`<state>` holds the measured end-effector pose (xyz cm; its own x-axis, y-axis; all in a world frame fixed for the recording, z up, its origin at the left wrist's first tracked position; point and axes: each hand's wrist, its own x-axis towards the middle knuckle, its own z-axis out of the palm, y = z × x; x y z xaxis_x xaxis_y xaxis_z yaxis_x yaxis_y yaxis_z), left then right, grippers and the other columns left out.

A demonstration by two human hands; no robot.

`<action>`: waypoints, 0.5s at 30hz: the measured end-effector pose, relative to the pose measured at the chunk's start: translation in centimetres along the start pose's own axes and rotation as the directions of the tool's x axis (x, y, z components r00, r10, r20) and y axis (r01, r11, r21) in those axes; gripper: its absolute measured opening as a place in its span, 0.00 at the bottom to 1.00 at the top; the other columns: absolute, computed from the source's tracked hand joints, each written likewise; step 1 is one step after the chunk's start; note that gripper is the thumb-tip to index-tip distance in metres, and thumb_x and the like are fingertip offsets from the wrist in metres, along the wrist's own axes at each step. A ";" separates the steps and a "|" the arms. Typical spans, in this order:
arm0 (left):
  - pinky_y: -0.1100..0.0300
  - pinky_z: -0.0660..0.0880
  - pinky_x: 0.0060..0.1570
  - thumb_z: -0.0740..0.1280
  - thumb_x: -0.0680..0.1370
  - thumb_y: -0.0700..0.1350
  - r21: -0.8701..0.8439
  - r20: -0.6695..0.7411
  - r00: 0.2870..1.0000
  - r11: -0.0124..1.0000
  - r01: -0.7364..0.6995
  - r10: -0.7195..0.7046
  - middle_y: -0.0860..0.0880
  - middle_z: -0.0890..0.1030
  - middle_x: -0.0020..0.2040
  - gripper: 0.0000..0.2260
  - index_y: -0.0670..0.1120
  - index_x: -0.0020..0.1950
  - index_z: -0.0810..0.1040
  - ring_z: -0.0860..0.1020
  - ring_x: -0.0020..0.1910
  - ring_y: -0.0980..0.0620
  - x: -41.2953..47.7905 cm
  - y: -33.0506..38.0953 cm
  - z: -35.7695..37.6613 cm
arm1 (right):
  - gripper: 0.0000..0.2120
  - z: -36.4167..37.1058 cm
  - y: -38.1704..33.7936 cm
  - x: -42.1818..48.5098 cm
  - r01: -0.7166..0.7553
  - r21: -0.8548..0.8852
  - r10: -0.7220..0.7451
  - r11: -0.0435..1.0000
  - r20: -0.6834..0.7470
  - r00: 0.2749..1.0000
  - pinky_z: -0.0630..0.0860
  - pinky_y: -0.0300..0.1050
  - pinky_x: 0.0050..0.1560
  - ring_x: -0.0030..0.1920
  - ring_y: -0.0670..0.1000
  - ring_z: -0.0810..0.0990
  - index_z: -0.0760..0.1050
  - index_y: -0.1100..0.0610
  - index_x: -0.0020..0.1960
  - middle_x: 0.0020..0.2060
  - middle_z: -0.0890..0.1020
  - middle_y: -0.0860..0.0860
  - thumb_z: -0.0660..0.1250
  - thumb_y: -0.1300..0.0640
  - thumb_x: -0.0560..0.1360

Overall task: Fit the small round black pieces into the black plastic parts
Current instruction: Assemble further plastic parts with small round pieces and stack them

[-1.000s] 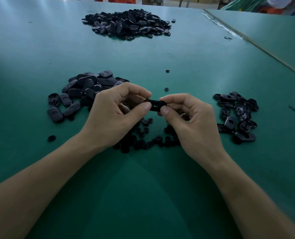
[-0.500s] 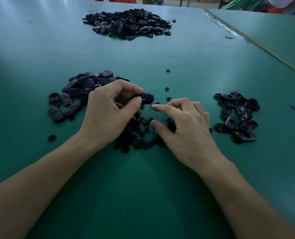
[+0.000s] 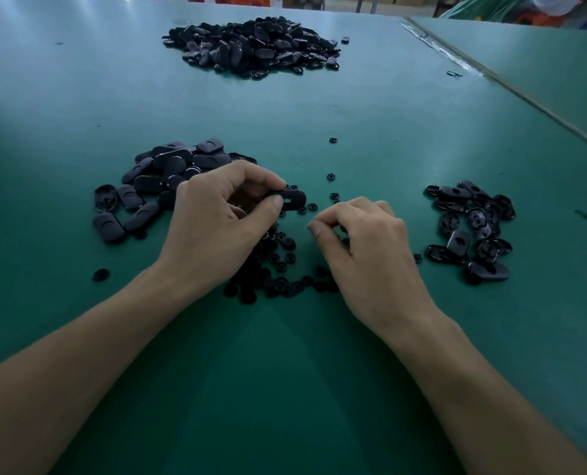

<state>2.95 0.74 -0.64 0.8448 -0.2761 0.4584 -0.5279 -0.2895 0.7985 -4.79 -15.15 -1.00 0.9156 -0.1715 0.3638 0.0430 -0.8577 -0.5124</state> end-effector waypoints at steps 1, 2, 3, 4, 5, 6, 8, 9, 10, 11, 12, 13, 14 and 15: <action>0.65 0.79 0.38 0.72 0.76 0.38 0.002 0.001 1.000 1.000 0.001 -0.001 0.56 0.84 0.40 0.07 0.51 0.48 0.83 0.82 0.38 0.57 0.0 0.0 0.0 | 0.07 -0.1 -0.1 0.0 0.007 0.037 -0.006 0.999 -0.028 1.000 0.71 0.48 0.55 0.50 0.50 0.75 0.80 0.53 0.48 0.45 0.80 0.46 0.65 0.54 0.81; 0.64 0.79 0.38 0.73 0.76 0.38 0.004 0.002 1.000 1.000 0.002 -0.002 0.56 0.84 0.40 0.07 0.51 0.48 0.83 0.82 0.38 0.56 0.0 0.0 0.0 | 0.07 -0.1 -0.2 0.0 0.016 0.074 -0.012 0.997 -0.054 0.998 0.72 0.48 0.52 0.47 0.50 0.76 0.80 0.54 0.48 0.43 0.81 0.47 0.65 0.55 0.81; 0.64 0.79 0.38 0.73 0.76 0.38 0.005 0.002 1.000 1.000 0.003 -0.003 0.56 0.84 0.40 0.07 0.51 0.48 0.83 0.82 0.39 0.56 0.0 0.0 0.0 | 0.07 -0.1 -0.3 0.0 0.023 0.109 -0.015 0.994 -0.072 0.997 0.73 0.46 0.49 0.44 0.49 0.77 0.79 0.55 0.47 0.41 0.81 0.47 0.64 0.55 0.81; 0.64 0.79 0.38 0.73 0.76 0.38 0.005 0.000 1.000 1.000 0.005 -0.005 0.56 0.84 0.40 0.07 0.51 0.48 0.83 0.82 0.39 0.56 0.0 0.0 0.0 | 0.08 -0.2 -0.4 0.0 0.026 0.135 -0.014 0.991 -0.086 0.996 0.73 0.45 0.46 0.41 0.48 0.77 0.79 0.56 0.46 0.39 0.80 0.47 0.64 0.56 0.82; 0.64 0.79 0.38 0.73 0.76 0.38 0.004 -0.001 1.000 1.000 0.006 -0.006 0.56 0.84 0.40 0.08 0.51 0.47 0.83 0.82 0.38 0.56 0.0 0.0 0.0 | 0.08 -0.2 -0.4 0.0 0.027 0.153 -0.011 0.988 -0.098 0.995 0.73 0.45 0.44 0.40 0.48 0.77 0.79 0.56 0.46 0.37 0.80 0.47 0.64 0.56 0.82; 0.64 0.79 0.38 0.73 0.76 0.38 0.003 0.000 1.000 1.000 0.008 -0.008 0.56 0.84 0.40 0.08 0.51 0.47 0.83 0.82 0.38 0.56 0.0 0.0 0.1 | 0.08 -0.2 -0.5 0.0 0.026 0.165 -0.008 0.986 -0.111 0.994 0.73 0.44 0.43 0.38 0.47 0.77 0.79 0.57 0.46 0.36 0.80 0.47 0.65 0.56 0.81; 0.64 0.79 0.38 0.73 0.76 0.38 0.004 0.001 1.000 1.000 0.010 -0.010 0.56 0.84 0.40 0.07 0.51 0.47 0.83 0.82 0.39 0.56 0.0 0.0 0.1 | 0.07 -0.3 -0.6 0.0 0.019 0.188 0.005 0.982 -0.129 0.992 0.72 0.41 0.40 0.37 0.47 0.77 0.79 0.56 0.46 0.35 0.80 0.46 0.66 0.57 0.81; 0.63 0.79 0.39 0.73 0.76 0.38 0.004 0.003 1.000 1.000 0.008 -0.008 0.56 0.84 0.40 0.07 0.51 0.47 0.83 0.82 0.39 0.55 0.0 0.0 0.1 | 0.05 -0.3 -0.6 0.0 0.011 0.207 0.018 0.978 -0.135 0.991 0.72 0.37 0.38 0.37 0.46 0.77 0.79 0.56 0.46 0.34 0.80 0.46 0.66 0.58 0.80; 0.62 0.79 0.39 0.73 0.76 0.38 0.004 0.005 1.000 1.000 0.004 -0.004 0.55 0.84 0.41 0.07 0.51 0.48 0.83 0.82 0.39 0.55 0.0 -0.1 0.1 | 0.04 -0.3 -0.6 0.0 0.003 0.225 0.029 0.974 -0.138 0.990 0.71 0.34 0.37 0.36 0.45 0.77 0.80 0.55 0.48 0.34 0.81 0.45 0.67 0.58 0.80; 0.62 0.79 0.39 0.73 0.76 0.38 0.006 0.008 1.000 1.000 -0.003 0.003 0.55 0.84 0.41 0.07 0.51 0.48 0.83 0.82 0.39 0.55 -0.1 0.0 0.1 | 0.04 -0.3 -0.6 -0.1 -0.003 0.235 0.037 0.972 -0.141 0.989 0.70 0.29 0.37 0.36 0.43 0.77 0.80 0.55 0.52 0.34 0.81 0.45 0.67 0.59 0.80; 0.63 0.79 0.39 0.73 0.76 0.38 0.010 0.011 1.000 1.000 -0.015 0.015 0.55 0.84 0.40 0.07 0.51 0.48 0.83 0.82 0.38 0.56 -0.1 0.0 0.1 | 0.07 -0.2 -0.7 -0.1 -0.002 0.233 0.037 0.973 -0.145 0.989 0.69 0.26 0.39 0.37 0.42 0.77 0.81 0.55 0.56 0.36 0.82 0.44 0.66 0.59 0.80; 0.65 0.79 0.38 0.73 0.76 0.38 0.020 0.015 0.999 0.999 -0.031 0.030 0.56 0.84 0.40 0.07 0.51 0.48 0.83 0.82 0.38 0.57 -0.2 0.1 0.1 | 0.10 -0.2 -0.7 0.0 0.005 0.224 0.028 0.975 -0.142 0.990 0.69 0.24 0.42 0.39 0.41 0.77 0.80 0.56 0.60 0.39 0.83 0.44 0.66 0.59 0.80; 0.67 0.78 0.38 0.73 0.76 0.38 0.031 0.020 0.999 0.999 -0.045 0.044 0.57 0.83 0.39 0.08 0.51 0.48 0.83 0.82 0.37 0.58 -0.3 0.2 0.2 | 0.11 -0.2 -0.6 0.0 0.014 0.210 0.015 0.978 -0.137 0.991 0.69 0.23 0.45 0.40 0.40 0.77 0.80 0.56 0.61 0.42 0.84 0.45 0.66 0.60 0.80; 0.69 0.76 0.38 0.73 0.75 0.38 0.042 0.023 0.998 0.998 -0.055 0.054 0.59 0.83 0.39 0.08 0.52 0.48 0.83 0.82 0.37 0.59 -0.4 0.3 0.2 | 0.10 -0.2 -0.6 0.0 0.022 0.203 0.005 0.979 -0.130 0.991 0.68 0.23 0.46 0.41 0.40 0.77 0.81 0.56 0.60 0.44 0.84 0.46 0.66 0.60 0.80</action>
<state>2.49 0.58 -0.68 0.8125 -0.3124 0.4921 -0.5771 -0.3122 0.7546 -4.90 -14.73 -0.55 0.8559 -0.2374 0.4595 0.1431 -0.7450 -0.6515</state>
